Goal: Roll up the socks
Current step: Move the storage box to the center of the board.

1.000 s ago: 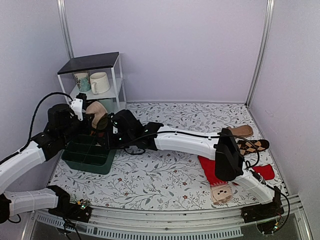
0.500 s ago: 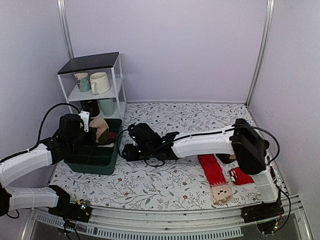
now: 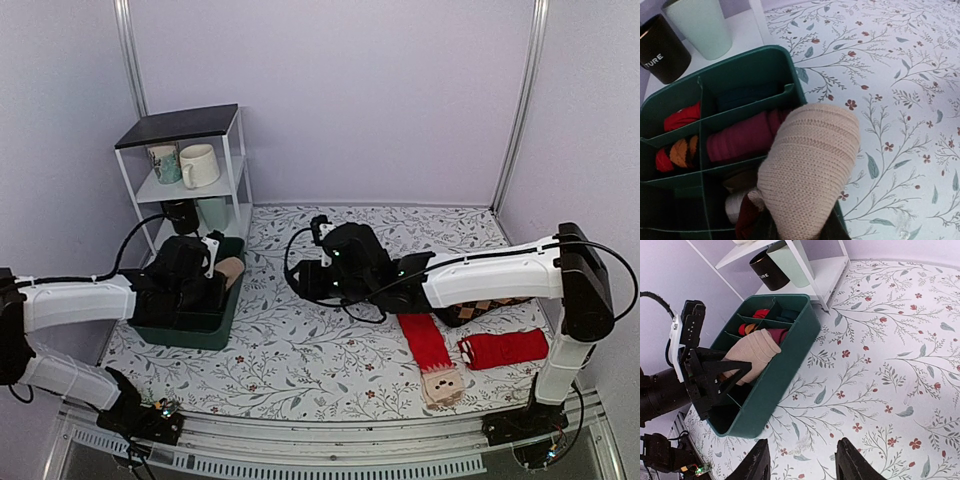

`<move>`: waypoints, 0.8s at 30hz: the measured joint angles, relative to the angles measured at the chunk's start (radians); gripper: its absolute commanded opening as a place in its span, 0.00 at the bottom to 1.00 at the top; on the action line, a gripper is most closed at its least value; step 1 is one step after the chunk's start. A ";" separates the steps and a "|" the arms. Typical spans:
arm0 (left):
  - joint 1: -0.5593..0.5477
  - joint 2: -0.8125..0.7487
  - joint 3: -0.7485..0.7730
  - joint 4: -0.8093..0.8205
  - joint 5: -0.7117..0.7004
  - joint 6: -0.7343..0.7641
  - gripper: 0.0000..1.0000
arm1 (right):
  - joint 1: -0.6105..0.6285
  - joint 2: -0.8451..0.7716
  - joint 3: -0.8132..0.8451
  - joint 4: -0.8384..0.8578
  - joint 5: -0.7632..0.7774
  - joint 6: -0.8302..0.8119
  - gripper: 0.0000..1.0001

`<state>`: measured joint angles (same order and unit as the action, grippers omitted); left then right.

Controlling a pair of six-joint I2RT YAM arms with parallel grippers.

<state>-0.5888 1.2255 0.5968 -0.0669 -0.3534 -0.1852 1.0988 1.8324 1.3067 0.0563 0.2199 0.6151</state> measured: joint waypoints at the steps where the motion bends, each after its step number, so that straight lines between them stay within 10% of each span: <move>1: -0.008 0.018 0.011 0.000 0.009 -0.003 0.00 | 0.000 -0.014 -0.019 0.000 0.006 0.000 0.44; 24: -0.058 0.321 0.140 0.297 0.190 -0.093 0.00 | -0.001 -0.406 -0.328 -0.047 0.214 0.066 0.44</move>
<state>-0.6468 1.5467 0.7372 0.2298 -0.1631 -0.2779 1.0981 1.4269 0.9791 0.0090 0.4343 0.6807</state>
